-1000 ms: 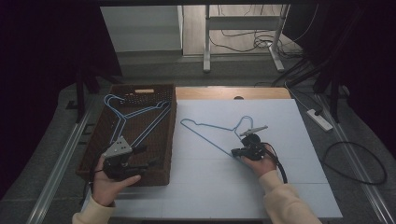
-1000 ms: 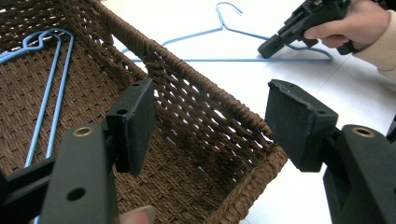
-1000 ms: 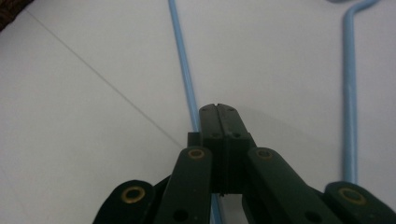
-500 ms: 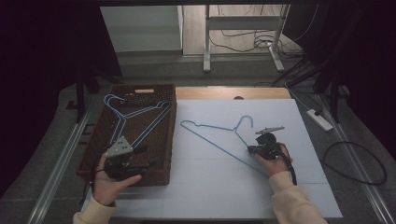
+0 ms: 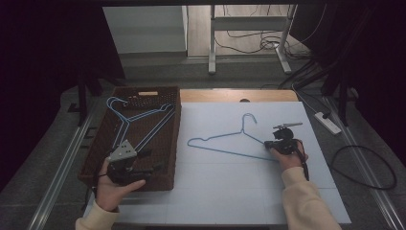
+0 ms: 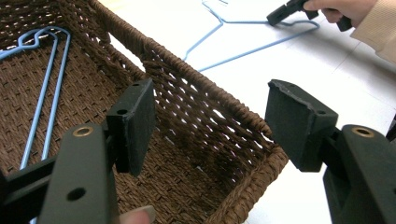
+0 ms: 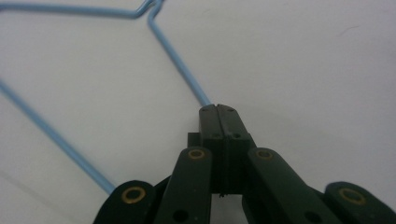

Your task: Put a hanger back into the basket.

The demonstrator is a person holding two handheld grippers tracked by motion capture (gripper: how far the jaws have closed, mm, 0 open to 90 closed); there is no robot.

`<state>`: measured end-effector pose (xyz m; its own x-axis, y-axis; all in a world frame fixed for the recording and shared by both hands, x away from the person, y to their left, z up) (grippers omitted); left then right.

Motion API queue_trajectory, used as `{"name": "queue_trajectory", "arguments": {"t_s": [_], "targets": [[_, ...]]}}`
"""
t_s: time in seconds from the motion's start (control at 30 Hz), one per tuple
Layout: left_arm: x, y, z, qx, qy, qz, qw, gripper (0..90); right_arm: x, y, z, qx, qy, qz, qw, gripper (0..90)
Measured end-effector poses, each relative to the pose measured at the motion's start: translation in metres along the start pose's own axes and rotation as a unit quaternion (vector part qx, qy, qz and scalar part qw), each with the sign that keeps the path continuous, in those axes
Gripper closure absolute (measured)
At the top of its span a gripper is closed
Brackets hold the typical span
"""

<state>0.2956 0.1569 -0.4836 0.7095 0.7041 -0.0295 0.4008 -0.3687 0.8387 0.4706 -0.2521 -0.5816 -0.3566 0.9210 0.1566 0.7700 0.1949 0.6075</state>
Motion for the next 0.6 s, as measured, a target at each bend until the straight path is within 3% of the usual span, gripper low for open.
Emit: {"name": "queue_trajectory", "arguments": {"t_s": [0.1,0.13,0.23,0.33,0.5,0.6], "targets": [[0.0,0.0,0.0,0.0,0.0,0.0,1.0,34.2,-0.001,0.003,0.001,-0.004,0.004,0.005,1.0,90.0],[0.0,0.0,0.0,0.0,0.0,0.0,1.0,34.2,0.006,0.004,0.001,-0.007,0.017,0.006,0.9998,90.0],[0.001,0.0,0.001,0.001,0.001,0.0,1.0,34.2,0.04,0.009,-0.001,-0.012,0.05,-0.026,0.9983,90.0],[0.001,0.0,0.002,0.002,0.0,0.0,1.0,34.2,0.082,0.013,0.001,-0.007,0.089,-0.063,0.9941,90.0],[0.001,0.0,0.001,0.001,0.0,-0.001,1.0,34.2,0.129,0.015,0.018,0.008,0.136,-0.091,0.9865,90.0],[0.002,-0.001,0.001,0.001,0.0,-0.002,1.0,34.2,0.151,0.015,0.03,0.021,0.149,-0.106,0.9829,90.0]]}}
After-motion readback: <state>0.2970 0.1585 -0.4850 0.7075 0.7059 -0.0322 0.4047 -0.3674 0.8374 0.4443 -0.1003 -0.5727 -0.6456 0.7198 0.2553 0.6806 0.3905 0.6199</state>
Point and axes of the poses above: each handheld gripper's, and its own axes: z roughly forward along the jaws, y roughly out of its top, x roughly to its left, the point moved 9 cm from there along z, roughly forward along the jaws, and after that the axes turned 6 degrees about z, right-handed, at the moved point
